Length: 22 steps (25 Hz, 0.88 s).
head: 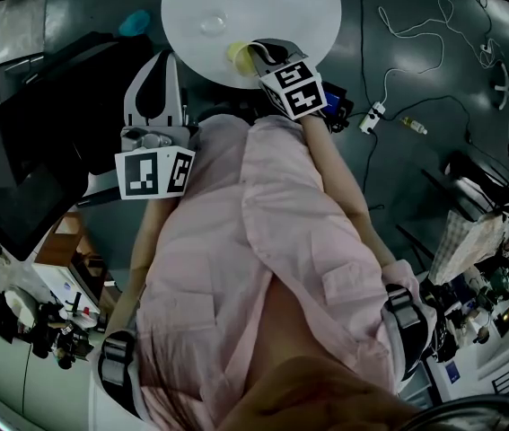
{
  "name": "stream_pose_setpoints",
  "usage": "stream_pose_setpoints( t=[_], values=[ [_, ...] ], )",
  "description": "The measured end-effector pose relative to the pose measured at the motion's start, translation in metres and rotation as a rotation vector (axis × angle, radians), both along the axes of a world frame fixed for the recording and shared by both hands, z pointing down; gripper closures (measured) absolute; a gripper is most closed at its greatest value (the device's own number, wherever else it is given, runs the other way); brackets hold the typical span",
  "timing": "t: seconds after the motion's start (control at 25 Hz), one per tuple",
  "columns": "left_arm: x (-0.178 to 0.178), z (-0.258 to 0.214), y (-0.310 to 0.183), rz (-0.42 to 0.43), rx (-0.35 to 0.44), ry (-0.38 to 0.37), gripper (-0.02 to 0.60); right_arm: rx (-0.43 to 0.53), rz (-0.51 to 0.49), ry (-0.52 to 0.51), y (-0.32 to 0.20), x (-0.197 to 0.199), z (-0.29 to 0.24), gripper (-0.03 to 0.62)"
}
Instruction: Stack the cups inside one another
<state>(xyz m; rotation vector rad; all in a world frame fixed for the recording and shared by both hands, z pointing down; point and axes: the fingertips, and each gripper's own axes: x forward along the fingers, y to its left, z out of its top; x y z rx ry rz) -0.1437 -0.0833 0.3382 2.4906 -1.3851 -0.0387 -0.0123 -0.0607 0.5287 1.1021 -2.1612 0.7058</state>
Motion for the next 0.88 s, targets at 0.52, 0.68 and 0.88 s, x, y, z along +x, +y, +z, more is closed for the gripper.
stream_pose_setpoints(
  t=[0.52,0.68,0.88],
  values=[
    [-0.002,0.001,-0.001,-0.006,0.0,-0.001,0.566,-0.057,-0.066,0.045,0.002,-0.009,0.027,0.557],
    [-0.002,0.0,-0.001,-0.006,0.0,-0.002,0.566,-0.06,-0.084,0.056,0.001,-0.011,0.033,0.557],
    [-0.002,0.0,-0.002,-0.008,-0.004,-0.003,0.566,-0.085,-0.103,0.071,0.001,-0.012,0.041,0.557]
  ],
)
